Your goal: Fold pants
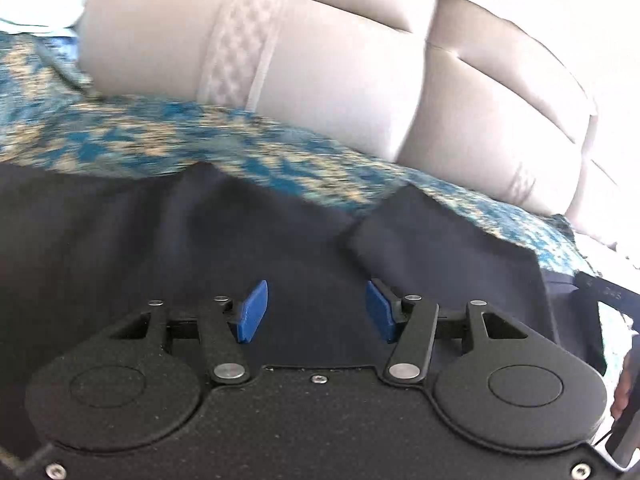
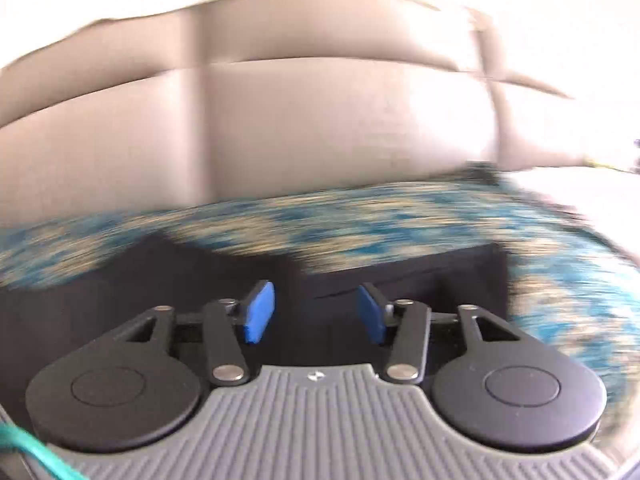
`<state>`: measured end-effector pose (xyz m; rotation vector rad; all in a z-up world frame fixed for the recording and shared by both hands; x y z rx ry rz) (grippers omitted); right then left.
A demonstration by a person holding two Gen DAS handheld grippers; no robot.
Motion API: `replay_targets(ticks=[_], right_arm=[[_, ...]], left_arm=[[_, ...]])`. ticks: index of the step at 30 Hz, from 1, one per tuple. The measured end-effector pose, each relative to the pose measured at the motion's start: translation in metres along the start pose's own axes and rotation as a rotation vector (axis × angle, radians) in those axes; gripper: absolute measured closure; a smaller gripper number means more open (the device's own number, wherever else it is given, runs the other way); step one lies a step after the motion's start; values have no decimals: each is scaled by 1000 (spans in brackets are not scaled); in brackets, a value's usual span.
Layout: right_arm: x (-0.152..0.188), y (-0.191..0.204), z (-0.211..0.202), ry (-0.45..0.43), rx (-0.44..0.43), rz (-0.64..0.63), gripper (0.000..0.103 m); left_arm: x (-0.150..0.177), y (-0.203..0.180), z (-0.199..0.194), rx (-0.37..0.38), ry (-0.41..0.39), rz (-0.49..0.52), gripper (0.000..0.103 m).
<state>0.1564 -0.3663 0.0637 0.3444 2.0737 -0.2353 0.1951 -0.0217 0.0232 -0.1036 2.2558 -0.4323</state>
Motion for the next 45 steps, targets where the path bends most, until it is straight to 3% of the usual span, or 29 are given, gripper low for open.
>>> replay_targets(ticks=[3,5,10,12,13,15,17,20,24,28,31,33,35,39,42,45], right_arm=[[-2,-54,16,21,131,26,32],[2,-76,25,31,162,16,31],[13,-100,43,62,43,103,27],[17,-101,49,80,15,120,27],[18,-94,49,86,15,113,27],[19,-90,54,92,14,108,44],[18,-88,56,107,36,135,95],[17,-94,52,106,67,226,98],[12,-93,42,78,40,343,99],[2,-52,24,46,-82,347,99],[0,10,10,56,-259,280,99],[6,64,-3,89,-397,203,99],[18,115,-17,125,-513,98,99],[50,202,-50,159,-693,-133,99],[77,242,-66,200,-765,-240,99],[95,262,-73,234,-791,-270,99]], left_arm=[[-6,-24,30,21,17,-17,47],[-9,-34,47,17,22,-27,46],[-15,-52,80,-12,6,-42,43],[-17,-54,86,-34,-14,-21,69],[-16,-56,89,-46,-13,-6,90],[-14,-58,82,-46,-25,-13,94],[-11,-61,70,-57,-65,16,95],[-6,-66,48,-65,-107,58,96],[8,-56,15,-63,-132,37,96],[31,-30,-7,-99,-106,-9,95],[49,-6,-9,-104,-31,-64,90],[56,8,-20,-85,-35,-108,88],[55,21,-35,-102,-47,-134,76],[51,47,-63,-134,-89,-152,67],[49,66,-79,-168,-102,-168,63],[49,85,-92,-193,-114,-203,60]])
Point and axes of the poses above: each gripper's, at about its wrist camera, not at the fingertips, and z roughly the way its jaws point, y to its left, x to its underside, the point moved 7 cm from there along z, roughly the way its jaws point, and after that the axes turned 1 degree about -z, right-handed, at the moved point
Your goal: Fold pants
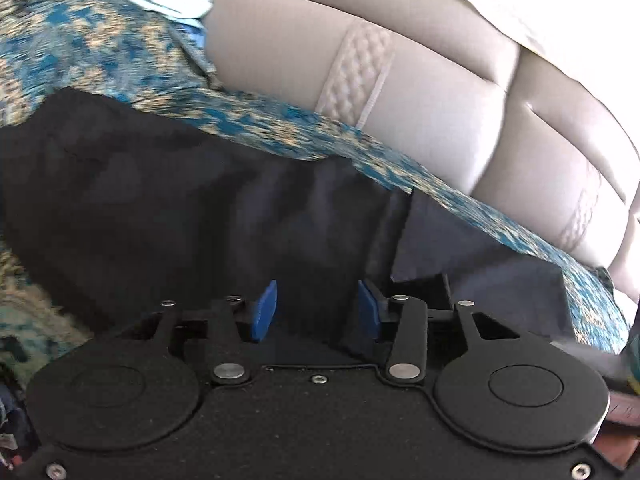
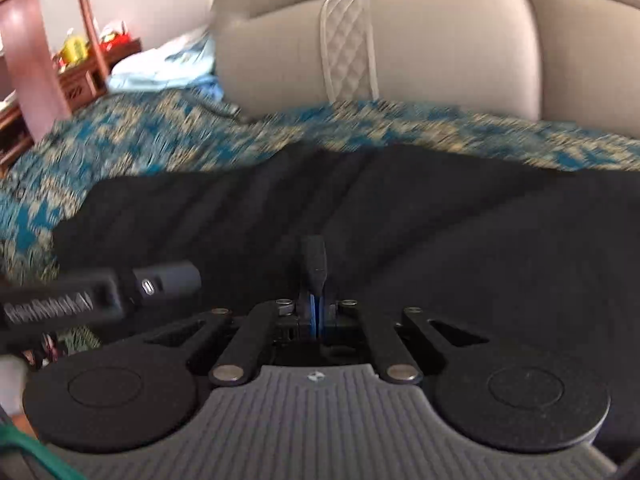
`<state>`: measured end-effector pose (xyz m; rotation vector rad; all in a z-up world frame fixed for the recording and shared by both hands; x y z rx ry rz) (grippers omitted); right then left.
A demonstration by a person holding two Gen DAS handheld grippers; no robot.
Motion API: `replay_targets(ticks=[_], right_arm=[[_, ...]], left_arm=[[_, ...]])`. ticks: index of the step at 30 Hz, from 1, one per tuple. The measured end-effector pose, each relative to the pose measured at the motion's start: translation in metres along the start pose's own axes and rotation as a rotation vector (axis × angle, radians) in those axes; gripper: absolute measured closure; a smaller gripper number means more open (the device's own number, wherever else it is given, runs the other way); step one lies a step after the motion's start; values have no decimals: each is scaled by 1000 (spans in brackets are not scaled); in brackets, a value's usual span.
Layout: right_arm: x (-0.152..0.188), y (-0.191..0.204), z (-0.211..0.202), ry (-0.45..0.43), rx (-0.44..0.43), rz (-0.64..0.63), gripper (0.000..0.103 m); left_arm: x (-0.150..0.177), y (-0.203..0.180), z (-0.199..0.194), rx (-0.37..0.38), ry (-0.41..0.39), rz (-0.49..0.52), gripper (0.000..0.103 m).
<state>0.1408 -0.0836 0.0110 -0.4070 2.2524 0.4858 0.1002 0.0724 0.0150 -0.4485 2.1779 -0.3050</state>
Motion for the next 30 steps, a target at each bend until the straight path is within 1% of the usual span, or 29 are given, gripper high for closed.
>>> replay_targets(ticks=[4,6,9,12,14,15,16,17,18,19,20,21,23,25,26,27,28,30], right_arm=[[-2,13,3,-4,-32,0,99],[-3,17,4,3,-51,6,99],[-1,28,7,1,-71,-32,97],[1,39,3,-23,-114,-87,90],[2,44,0,-32,-165,-92,80],[3,44,-2,-29,-193,-89,78],[5,45,-4,-21,-224,-88,69],[7,46,-6,-14,-249,-85,50],[7,46,-8,-16,-263,-82,44],[8,45,-11,-22,-274,-79,36],[8,44,-15,-31,-278,-77,33],[8,40,-20,-44,-278,-72,33],[8,31,-30,-69,-260,-46,29],[9,17,-43,-104,-208,-20,26],[10,10,-48,-124,-165,-16,23],[11,0,-55,-148,-103,-15,22],[12,-7,-59,-164,-44,-16,18],[16,-24,-70,-197,90,-16,14]], left_arm=[[-3,25,-9,-26,0,-37,59],[-6,34,-12,-34,-1,-41,58],[-10,40,-18,-30,-6,-34,54],[-12,39,-19,-25,-8,-25,53],[-14,36,-17,-15,-6,-25,52],[-14,35,-16,-9,-3,-27,52],[-13,33,-15,-3,1,-28,52],[-13,31,-14,3,6,-29,52],[-13,28,-13,11,11,-29,52],[-13,25,-13,21,13,-25,52],[-12,22,-13,31,14,-19,52],[-11,18,-13,44,14,-10,52],[-10,8,-15,83,18,18,54],[-7,-4,-15,123,37,51,55],[-4,-10,-14,136,48,67,55],[-1,-15,-12,141,57,85,55],[3,-20,-9,133,64,107,55],[11,-27,-3,101,69,145,54]])
Point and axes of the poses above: each gripper's, at about its wrist camera, not at the fingertips, and z roughly the way its jaws point, y to its left, x to its underside, the point moved 7 cm from there along z, roughly the way its jaws point, and after that the axes turned 1 degree about -z, right-handed, at the moved point
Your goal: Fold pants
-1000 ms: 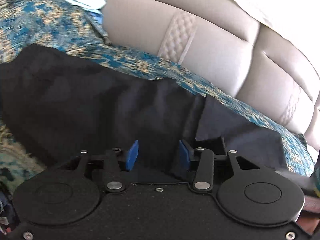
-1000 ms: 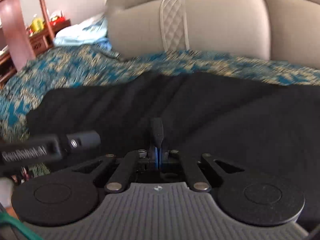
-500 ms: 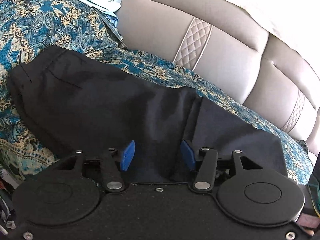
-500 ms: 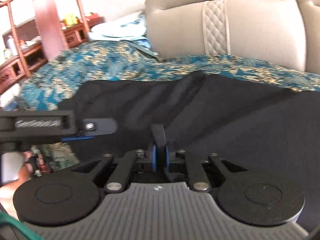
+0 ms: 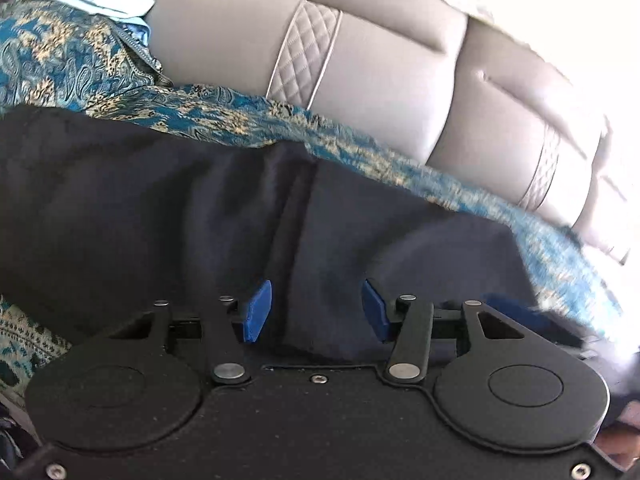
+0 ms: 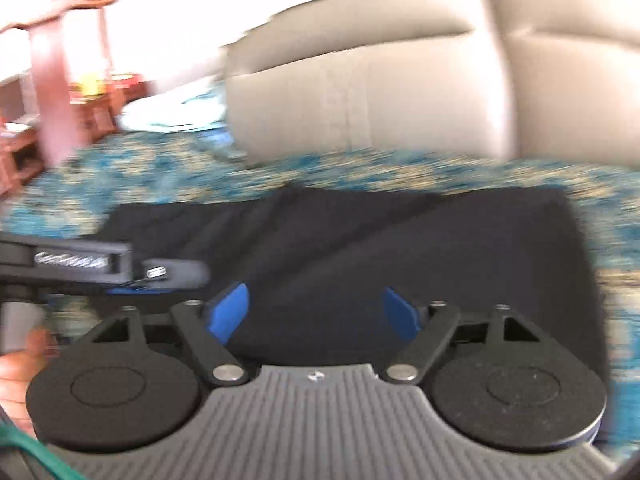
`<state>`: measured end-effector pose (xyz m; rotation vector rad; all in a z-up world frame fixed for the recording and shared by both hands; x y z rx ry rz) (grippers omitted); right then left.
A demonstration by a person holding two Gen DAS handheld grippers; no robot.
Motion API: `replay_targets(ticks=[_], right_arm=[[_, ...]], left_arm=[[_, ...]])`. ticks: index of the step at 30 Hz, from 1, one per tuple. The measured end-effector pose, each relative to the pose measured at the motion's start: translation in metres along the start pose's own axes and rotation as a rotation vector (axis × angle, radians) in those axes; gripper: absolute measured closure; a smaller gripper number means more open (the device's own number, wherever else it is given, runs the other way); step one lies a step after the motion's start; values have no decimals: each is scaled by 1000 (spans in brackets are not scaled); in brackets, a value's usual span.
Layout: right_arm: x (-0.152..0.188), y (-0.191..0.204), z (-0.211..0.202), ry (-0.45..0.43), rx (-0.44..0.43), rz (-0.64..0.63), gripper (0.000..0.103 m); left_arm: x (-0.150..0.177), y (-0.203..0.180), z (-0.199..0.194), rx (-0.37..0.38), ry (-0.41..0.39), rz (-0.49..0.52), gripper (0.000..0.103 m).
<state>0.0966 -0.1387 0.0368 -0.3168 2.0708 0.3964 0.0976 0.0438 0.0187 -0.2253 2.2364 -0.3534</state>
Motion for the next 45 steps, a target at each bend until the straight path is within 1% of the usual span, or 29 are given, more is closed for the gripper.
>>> replay_targets(ticks=[2,3,6,7,9,12,13,14,16,17,20,21,23,24,26,27,28,30,31,32,34,35,36,37,38,40,41,43,45], right_arm=[[6,-18,-9,-13,118,22,12],[10,-26,-13,-14,160,42,12],[23,-51,-22,-11,250,94,10],[27,-57,-23,-9,275,99,10],[35,-64,-26,-5,315,90,9],[40,-66,-28,-13,355,45,6],[42,-66,-29,-18,366,28,5],[43,-64,-30,-26,377,16,4],[44,-62,-32,-41,401,0,3],[44,-62,-34,-49,411,-4,2],[45,-62,-40,-71,443,-4,0],[46,-62,-43,-76,452,-4,0],[47,-64,-46,-79,466,-3,0],[48,-64,-46,-78,472,-1,0],[50,-65,-47,-78,480,0,0],[50,-65,-46,-77,483,-1,0],[51,-64,-46,-77,486,-2,0],[52,-63,-44,-76,493,-10,0],[52,-62,-44,-74,497,-14,0],[53,-61,-43,-73,502,-16,0],[54,-60,-43,-73,505,-20,0],[55,-59,-43,-73,507,-17,0],[56,-58,-44,-73,508,-13,0],[57,-58,-44,-73,508,-11,0],[57,-57,-44,-73,510,-11,0],[58,-57,-45,-79,519,-20,0],[58,-57,-45,-85,524,-24,0],[57,-60,-46,-91,538,-18,0],[58,-65,-45,-80,555,4,0]], left_arm=[[6,-6,9,-46,2,34,52],[9,-8,13,-72,5,50,52],[17,-9,26,-139,28,72,53],[19,-9,29,-155,27,77,56],[19,-10,31,-176,13,105,57],[22,-11,32,-206,-2,150,65],[23,-12,31,-210,-8,161,69],[24,-13,29,-209,-13,164,76],[22,-13,25,-199,-23,156,85],[20,-13,21,-204,-38,156,93],[15,-11,9,-249,-95,194,100],[14,-9,8,-263,-100,207,100],[14,-3,8,-275,-78,209,100],[14,0,6,-257,-67,197,99],[16,-1,0,-189,-53,180,92],[16,-2,-3,-155,-55,171,92],[16,-5,-6,-118,-53,165,88],[19,-11,-7,-54,-27,163,76],[20,-13,-4,-36,-13,157,66],[22,-14,0,-40,-3,148,60],[26,-13,14,-67,38,151,60],[26,-14,17,-79,21,166,63],[26,-16,19,-105,10,193,71],[26,-16,20,-139,8,206,92],[23,-16,18,-162,-11,200,96],[19,-14,10,-139,-38,154,98],[17,-12,6,-141,-48,145,99],[19,-7,5,-176,-47,173,99],[26,2,12,-219,-5,178,99]])
Point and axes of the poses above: each gripper's, at about its wrist camera, not at the fingertips, and z roughly the way its jaws point, y to its left, x to its underside, the point moved 7 cm from there along z, roughly the way its jaws point, and after that the axes turned 1 degree about -z, right-handed, at the moved point
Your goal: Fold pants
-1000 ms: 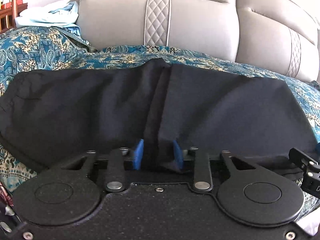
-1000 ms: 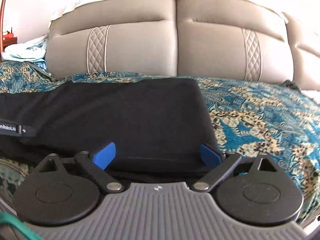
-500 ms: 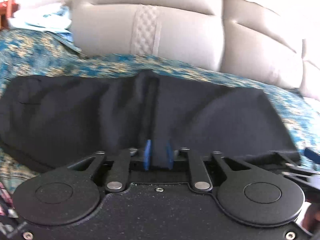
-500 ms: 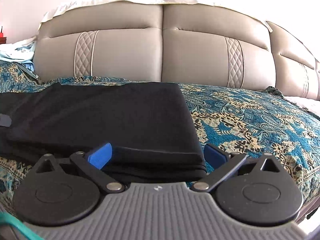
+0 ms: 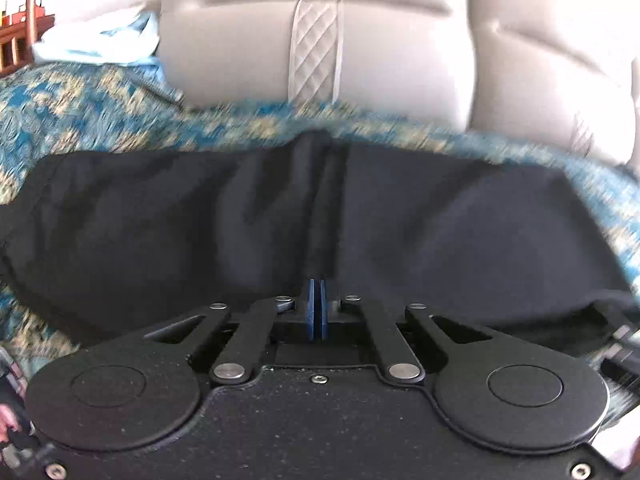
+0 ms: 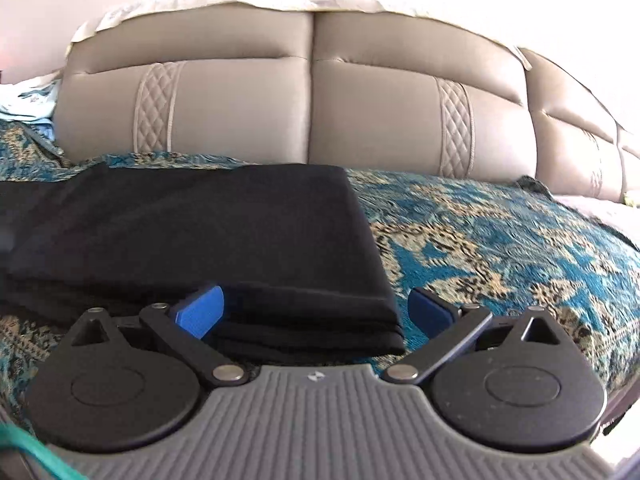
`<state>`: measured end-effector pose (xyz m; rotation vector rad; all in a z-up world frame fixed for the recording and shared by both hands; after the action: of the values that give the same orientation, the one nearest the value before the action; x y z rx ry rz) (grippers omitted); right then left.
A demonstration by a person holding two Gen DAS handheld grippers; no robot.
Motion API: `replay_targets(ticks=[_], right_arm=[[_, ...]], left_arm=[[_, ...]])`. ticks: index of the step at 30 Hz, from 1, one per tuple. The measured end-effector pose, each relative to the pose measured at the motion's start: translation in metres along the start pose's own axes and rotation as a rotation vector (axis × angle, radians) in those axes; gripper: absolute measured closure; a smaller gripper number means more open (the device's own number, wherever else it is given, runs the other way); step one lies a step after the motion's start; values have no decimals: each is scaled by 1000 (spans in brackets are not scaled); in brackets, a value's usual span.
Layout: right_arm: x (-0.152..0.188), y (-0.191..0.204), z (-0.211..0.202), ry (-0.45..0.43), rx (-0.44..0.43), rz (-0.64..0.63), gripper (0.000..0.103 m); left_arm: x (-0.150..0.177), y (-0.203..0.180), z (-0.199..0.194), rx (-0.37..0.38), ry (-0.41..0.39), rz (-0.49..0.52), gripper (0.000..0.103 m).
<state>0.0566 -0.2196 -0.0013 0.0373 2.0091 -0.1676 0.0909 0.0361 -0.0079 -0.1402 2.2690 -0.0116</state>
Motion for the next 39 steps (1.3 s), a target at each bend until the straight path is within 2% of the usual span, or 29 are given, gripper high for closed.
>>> replay_targets(ticks=[4,11,18,23,27,30,35,39], right_arm=[[-1,-8,2,5,14,59,0],[-14,-7,-11,-118,-40,120,0],[-7,11,12,-23,-55,82,0],[1,27,17,-25,-39,-15,0],[4,28,16,-42,-45,-1,0],[4,27,16,-40,-48,14,0],[-2,35,7,-74,-69,13,0],[-8,52,1,-109,-105,-33,0]], left_arm=[[2,2,0,-6,-15,38,97],[3,3,0,2,-9,15,97],[3,6,3,5,-8,3,92],[3,9,3,10,-11,-14,90],[5,10,2,6,-21,-6,87],[4,12,2,0,-21,-14,81],[2,16,3,-11,-15,-31,61],[3,16,3,-9,-15,-23,54]])
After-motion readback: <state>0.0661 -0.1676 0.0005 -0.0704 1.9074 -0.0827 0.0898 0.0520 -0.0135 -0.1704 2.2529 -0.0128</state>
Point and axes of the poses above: each gripper's, at about its wrist camera, not at the fingertips, and z roughly the way its jaws point, y to its left, x to its underside, the point moved 7 cm from there along z, roughly the way its jaws point, and after that the axes turned 1 degree about -z, right-handed, at the moved point
